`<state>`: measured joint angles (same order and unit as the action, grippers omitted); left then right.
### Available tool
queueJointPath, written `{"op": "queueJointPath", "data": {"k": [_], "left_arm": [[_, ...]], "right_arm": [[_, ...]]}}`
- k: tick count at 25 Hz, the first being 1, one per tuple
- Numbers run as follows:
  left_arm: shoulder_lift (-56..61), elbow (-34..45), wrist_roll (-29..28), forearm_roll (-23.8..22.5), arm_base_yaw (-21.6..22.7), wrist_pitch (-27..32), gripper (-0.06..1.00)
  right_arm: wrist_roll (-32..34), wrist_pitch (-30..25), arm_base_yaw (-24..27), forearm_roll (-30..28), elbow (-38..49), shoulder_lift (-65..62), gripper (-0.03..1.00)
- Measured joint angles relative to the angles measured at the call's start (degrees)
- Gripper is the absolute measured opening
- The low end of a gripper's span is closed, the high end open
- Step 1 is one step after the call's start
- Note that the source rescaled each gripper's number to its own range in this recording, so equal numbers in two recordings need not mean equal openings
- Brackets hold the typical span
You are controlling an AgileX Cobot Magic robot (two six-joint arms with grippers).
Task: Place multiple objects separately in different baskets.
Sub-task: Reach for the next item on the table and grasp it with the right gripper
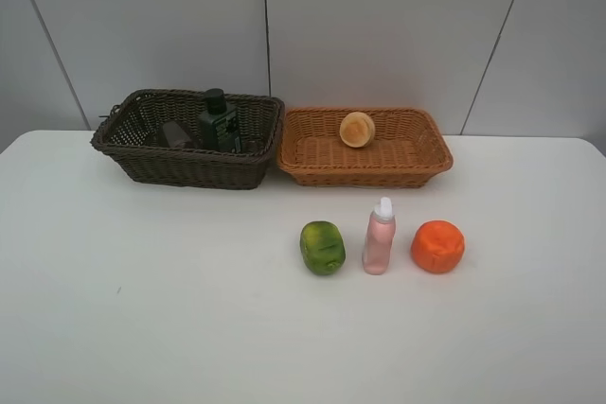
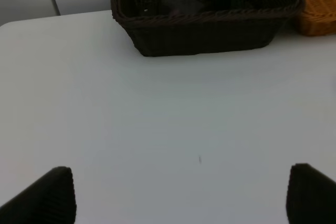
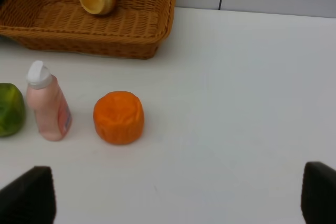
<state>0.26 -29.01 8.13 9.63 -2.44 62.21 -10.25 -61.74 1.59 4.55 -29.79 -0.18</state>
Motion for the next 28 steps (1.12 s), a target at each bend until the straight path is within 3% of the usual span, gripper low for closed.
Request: {"op": "queueJointPath", "data": {"k": [28], "left_arm": [[0.1, 0.0, 0.1, 0.0, 0.1, -0.1, 0.98]], "right_arm": [[0.0, 0.0, 0.0, 0.0, 0.0, 0.0, 1.00]]}}
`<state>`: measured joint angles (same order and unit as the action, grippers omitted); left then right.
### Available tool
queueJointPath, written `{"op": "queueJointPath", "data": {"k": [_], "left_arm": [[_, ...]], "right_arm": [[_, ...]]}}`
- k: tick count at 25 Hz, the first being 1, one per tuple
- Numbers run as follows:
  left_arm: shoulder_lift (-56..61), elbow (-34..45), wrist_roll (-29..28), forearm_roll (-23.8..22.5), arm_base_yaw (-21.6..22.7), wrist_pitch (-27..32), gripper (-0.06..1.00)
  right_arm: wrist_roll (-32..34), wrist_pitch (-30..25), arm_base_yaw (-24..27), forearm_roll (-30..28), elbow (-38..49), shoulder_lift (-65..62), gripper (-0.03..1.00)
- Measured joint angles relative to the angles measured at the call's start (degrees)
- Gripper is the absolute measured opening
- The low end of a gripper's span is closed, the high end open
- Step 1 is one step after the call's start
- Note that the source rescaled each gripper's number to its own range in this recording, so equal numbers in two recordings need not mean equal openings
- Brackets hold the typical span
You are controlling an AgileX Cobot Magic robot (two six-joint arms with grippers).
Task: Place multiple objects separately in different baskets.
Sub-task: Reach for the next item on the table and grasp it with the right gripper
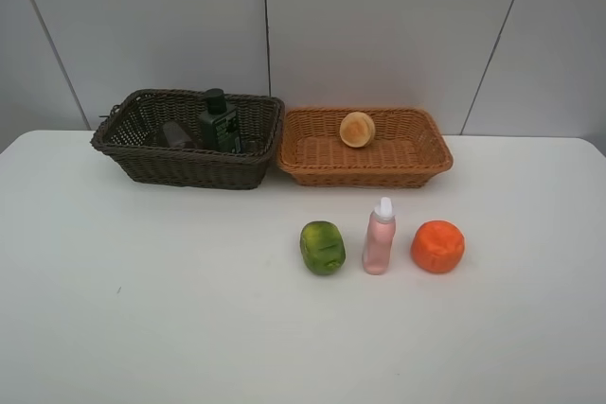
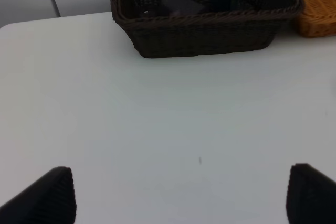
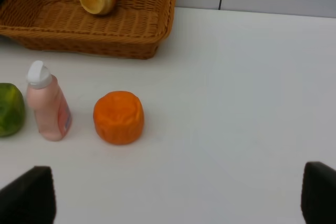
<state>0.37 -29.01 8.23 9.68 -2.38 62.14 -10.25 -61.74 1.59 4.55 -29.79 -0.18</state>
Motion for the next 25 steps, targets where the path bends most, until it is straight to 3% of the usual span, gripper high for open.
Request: {"op": "queueJointPath", "data": {"k": [25], "left_arm": [[0.0, 0.0, 0.0, 0.0, 0.0, 0.0, 0.98]], "right_arm": [[0.0, 0.0, 0.0, 0.0, 0.0, 0.0, 1.00]]}}
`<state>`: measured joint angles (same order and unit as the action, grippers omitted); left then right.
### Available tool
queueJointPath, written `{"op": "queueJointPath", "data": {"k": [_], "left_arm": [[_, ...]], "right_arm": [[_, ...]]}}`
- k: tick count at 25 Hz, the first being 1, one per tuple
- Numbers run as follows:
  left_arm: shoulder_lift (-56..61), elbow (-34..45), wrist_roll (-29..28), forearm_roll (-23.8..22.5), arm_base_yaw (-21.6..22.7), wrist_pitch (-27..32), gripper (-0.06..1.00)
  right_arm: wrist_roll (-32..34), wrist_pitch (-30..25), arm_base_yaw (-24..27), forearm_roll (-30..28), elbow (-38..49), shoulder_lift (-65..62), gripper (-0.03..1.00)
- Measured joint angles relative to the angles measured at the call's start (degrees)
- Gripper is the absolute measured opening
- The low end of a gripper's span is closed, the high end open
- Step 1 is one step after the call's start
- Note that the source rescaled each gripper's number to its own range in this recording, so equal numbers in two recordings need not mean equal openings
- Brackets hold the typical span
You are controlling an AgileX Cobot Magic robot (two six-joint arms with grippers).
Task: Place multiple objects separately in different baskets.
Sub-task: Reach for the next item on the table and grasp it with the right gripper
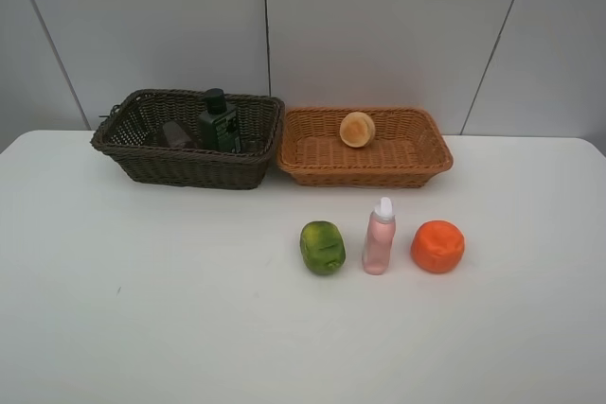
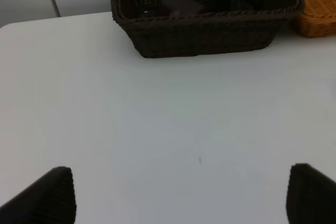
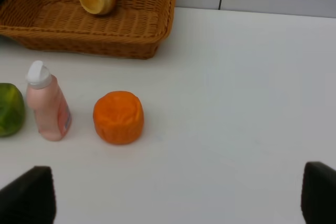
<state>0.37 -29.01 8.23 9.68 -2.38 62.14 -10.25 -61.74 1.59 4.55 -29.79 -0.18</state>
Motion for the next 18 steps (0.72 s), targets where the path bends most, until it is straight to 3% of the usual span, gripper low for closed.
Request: {"op": "queueJointPath", "data": {"k": [9, 13, 18], "left_arm": [[0.0, 0.0, 0.0, 0.0, 0.0, 0.0, 0.98], [0.0, 0.0, 0.0, 0.0, 0.0, 0.0, 0.98], [0.0, 0.0, 0.0, 0.0, 0.0, 0.0, 0.98]], "right_arm": [[0.0, 0.0, 0.0, 0.3, -0.1, 0.3, 1.00], [-0.2, -0.3, 0.0, 1.3, -3.1, 6.9, 1.00], [-8.0, -0.3, 0.0, 1.6, -9.8, 20.5, 1.00]]}}
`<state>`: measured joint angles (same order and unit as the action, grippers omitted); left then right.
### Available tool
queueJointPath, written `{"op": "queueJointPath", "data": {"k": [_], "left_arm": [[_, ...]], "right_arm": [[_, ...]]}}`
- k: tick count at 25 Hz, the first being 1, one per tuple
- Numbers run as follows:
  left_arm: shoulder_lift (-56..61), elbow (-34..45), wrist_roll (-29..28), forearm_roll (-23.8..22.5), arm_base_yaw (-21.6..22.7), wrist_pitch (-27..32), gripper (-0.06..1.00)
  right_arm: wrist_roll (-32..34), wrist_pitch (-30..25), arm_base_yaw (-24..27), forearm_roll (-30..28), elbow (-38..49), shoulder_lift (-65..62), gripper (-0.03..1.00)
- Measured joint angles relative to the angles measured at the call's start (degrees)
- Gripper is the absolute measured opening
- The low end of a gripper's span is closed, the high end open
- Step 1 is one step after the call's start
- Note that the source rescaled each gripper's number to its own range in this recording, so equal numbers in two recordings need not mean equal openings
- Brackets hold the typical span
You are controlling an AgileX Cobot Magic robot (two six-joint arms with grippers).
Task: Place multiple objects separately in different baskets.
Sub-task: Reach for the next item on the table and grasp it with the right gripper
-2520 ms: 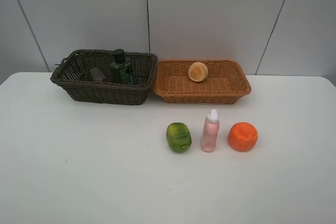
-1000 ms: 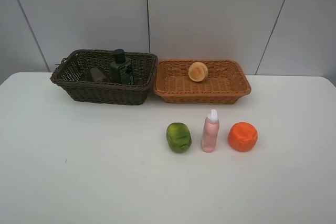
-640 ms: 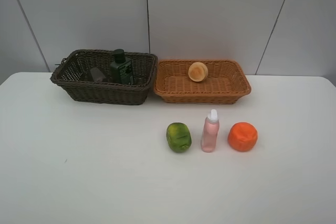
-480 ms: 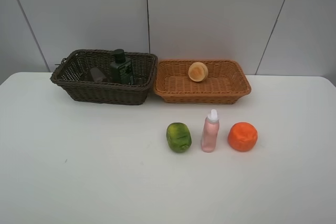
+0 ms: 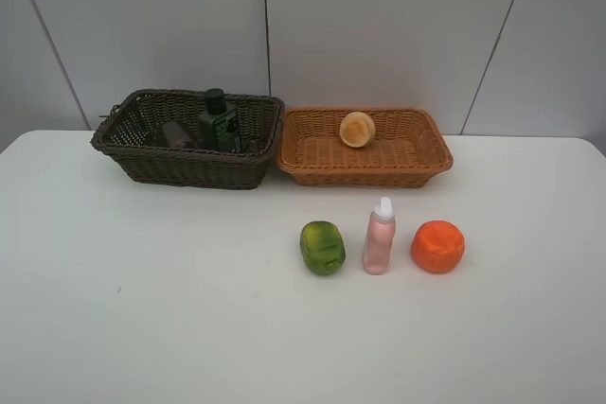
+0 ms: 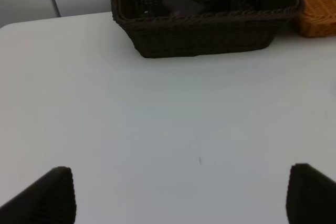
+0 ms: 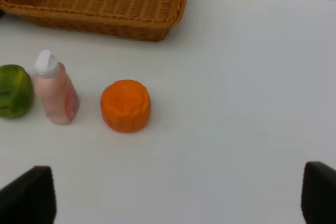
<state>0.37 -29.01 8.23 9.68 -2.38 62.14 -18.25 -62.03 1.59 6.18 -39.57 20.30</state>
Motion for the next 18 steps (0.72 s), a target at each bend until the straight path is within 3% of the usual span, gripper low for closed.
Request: {"op": "queueJointPath", "data": {"k": [7, 11, 18], "left_arm": [[0.0, 0.0, 0.0, 0.0, 0.0, 0.0, 0.98], [0.0, 0.0, 0.0, 0.0, 0.0, 0.0, 0.98], [0.0, 0.0, 0.1, 0.0, 0.0, 0.0, 0.98]], "right_arm": [[-16.5, 1.4, -0.9, 1.9, -7.0, 19.8, 1.00], [-23.2, 4.4, -5.8, 1.6, -9.4, 30.0, 1.00], [-28.2, 9.4, -15.0, -2.7, -11.0, 44.8, 1.00]]}}
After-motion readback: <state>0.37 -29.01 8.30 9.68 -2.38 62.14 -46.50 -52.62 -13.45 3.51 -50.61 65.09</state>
